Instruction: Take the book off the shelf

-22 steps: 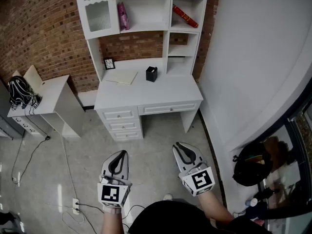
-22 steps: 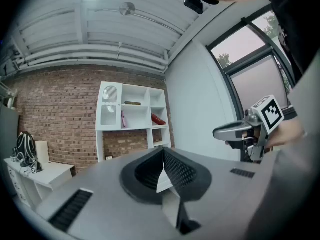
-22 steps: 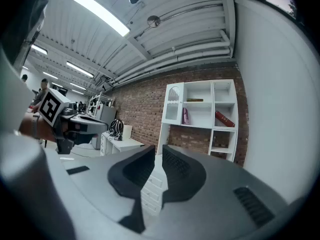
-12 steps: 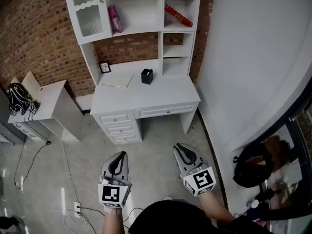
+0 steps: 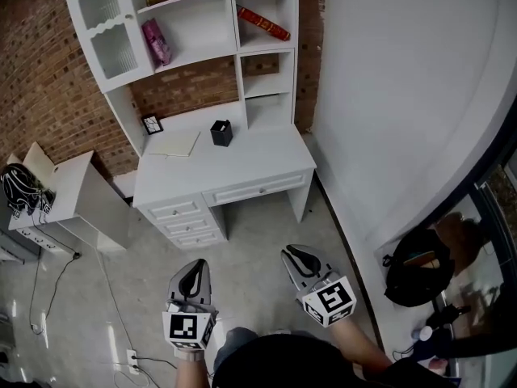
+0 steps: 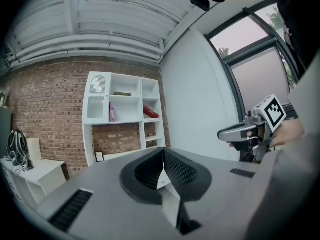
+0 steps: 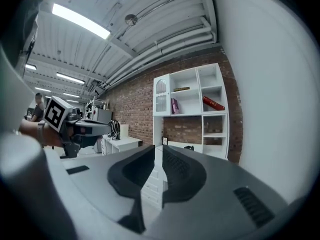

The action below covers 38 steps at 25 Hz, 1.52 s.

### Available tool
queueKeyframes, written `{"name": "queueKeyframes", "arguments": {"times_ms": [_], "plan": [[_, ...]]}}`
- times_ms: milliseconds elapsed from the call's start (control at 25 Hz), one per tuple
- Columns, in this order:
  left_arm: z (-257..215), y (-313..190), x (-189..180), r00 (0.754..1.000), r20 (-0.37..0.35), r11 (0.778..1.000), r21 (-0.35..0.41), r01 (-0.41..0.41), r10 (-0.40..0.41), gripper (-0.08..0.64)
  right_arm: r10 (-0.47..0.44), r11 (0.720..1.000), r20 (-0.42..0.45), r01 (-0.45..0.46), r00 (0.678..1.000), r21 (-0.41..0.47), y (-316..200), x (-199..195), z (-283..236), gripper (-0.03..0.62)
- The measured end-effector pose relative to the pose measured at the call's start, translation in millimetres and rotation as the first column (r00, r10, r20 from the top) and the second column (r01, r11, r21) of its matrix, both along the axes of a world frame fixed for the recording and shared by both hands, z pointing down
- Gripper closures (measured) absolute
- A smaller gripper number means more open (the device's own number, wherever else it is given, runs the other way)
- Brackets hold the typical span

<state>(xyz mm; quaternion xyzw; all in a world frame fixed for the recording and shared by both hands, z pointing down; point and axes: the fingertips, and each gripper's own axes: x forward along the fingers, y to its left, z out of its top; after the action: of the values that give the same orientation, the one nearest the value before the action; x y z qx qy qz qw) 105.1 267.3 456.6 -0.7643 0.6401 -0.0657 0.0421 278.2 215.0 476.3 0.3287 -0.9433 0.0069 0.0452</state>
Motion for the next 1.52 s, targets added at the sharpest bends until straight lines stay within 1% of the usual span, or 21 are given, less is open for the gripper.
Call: {"name": "queueKeyframes", "arguments": {"times_ms": [240,440,520,760,1000,1200,1520], "plan": [[14.7,-35.7,-0.7,1.0,-0.015,1.0,-0.009,-0.018,0.018,0.551,0.025,1.0,-0.022,-0.025,0.999,-0.003,-27.4,2.6,12.7,0.537],[19.2,-75.0,-21.9,0.999,-0.036,0.999,-0.014,-0.039,0.038,0.551,0.06,0.998,-0.026,-0.06,0.998,-0.002,-66.1,-14.6,14.7,0.537],[19.9,-94.4,-38.1,0.998,-0.036,0.999,-0.002,-0.046,0.046,0.551,0.067,0.998,-0.036,-0.067,0.997,0.003,-83.7,-28.1,13.1,0.537],[15.5,-158.2,-97.1,0.996,-0.073,0.998,0.011,-0.056,0.056,0.551,0.091,0.996,-0.064,-0.09,0.994,0.018,-141.5,-77.3,0.9,0.537],[10.6,-218.5,-150.1,0.989,-0.112,0.995,0.009,-0.1,0.1,0.551,0.111,0.994,-0.074,-0.108,0.991,0.035,-196.4,-135.0,-11.0,0.537],[13.8,-262.5,-187.8,0.989,-0.095,0.993,0.015,-0.113,0.114,0.551,0.13,0.991,-0.096,-0.127,0.987,0.038,-234.8,-174.7,-10.6,0.537],[26.4,-307.1,-238.0,0.984,-0.108,0.989,-0.008,-0.145,0.143,0.551,0.162,0.987,-0.101,-0.159,0.982,0.036,-278.6,-230.1,-9.0,0.537]]}}
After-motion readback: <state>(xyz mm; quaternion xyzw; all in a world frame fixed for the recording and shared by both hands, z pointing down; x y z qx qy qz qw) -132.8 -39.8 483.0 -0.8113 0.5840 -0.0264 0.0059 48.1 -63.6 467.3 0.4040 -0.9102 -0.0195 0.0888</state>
